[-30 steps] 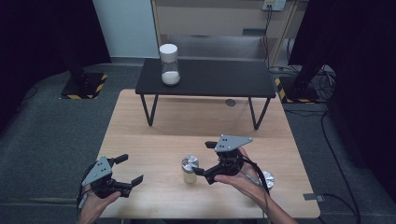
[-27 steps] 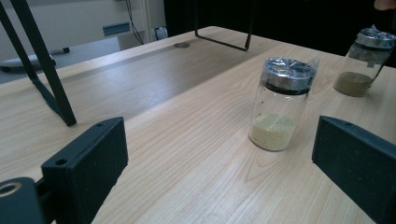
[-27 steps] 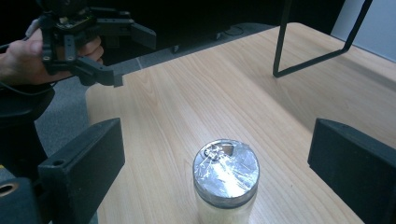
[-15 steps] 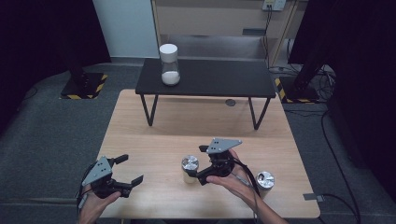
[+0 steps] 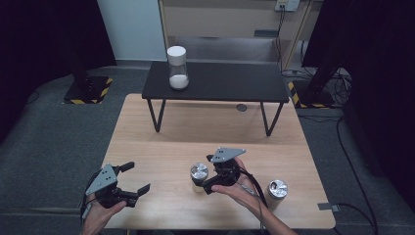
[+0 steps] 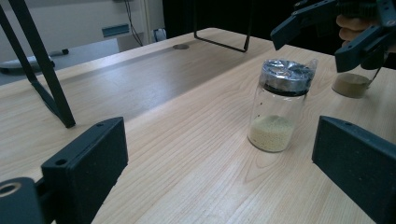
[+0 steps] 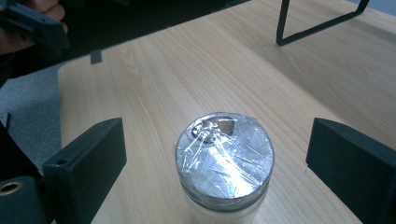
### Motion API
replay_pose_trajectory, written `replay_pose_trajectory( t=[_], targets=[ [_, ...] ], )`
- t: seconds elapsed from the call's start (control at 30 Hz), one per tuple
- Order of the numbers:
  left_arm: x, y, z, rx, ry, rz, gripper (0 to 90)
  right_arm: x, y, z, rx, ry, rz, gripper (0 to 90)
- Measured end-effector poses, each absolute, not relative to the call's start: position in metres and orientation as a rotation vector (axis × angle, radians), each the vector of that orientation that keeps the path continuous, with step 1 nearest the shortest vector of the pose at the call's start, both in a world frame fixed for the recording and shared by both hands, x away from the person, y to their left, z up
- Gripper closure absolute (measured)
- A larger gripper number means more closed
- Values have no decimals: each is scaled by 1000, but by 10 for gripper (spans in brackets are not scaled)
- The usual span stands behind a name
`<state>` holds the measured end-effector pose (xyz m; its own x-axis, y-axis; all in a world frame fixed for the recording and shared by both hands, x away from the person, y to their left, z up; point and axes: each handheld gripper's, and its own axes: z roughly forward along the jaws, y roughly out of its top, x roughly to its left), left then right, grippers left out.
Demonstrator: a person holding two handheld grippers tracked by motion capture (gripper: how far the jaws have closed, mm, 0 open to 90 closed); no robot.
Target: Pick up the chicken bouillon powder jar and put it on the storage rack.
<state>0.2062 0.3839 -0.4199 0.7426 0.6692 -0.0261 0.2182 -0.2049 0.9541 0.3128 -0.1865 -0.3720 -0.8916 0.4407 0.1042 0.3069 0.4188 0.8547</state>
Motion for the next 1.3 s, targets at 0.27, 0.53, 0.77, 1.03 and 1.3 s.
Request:
replay_pose_trajectory(
  t=[0.27, 0.53, 0.77, 1.03, 1.3],
  targets=[
    [206, 384, -420, 1768, 696, 477, 24, 315, -179, -382, 680, 2534, 1450, 71],
    [206, 384, -420, 1767, 697, 477, 24, 316, -175, -391, 682, 2531, 1435, 94],
    [206, 384, -420, 1769, 696, 477, 24, 316, -174, -396, 679, 2527, 1434, 114],
    [206, 384, -420, 1772, 695, 480, 24, 317, -172, -402, 669, 2521, 1434, 161],
    [206, 384, -420, 1774, 697, 480, 25, 316, -174, -407, 649, 2499, 1455, 294]
  ],
)
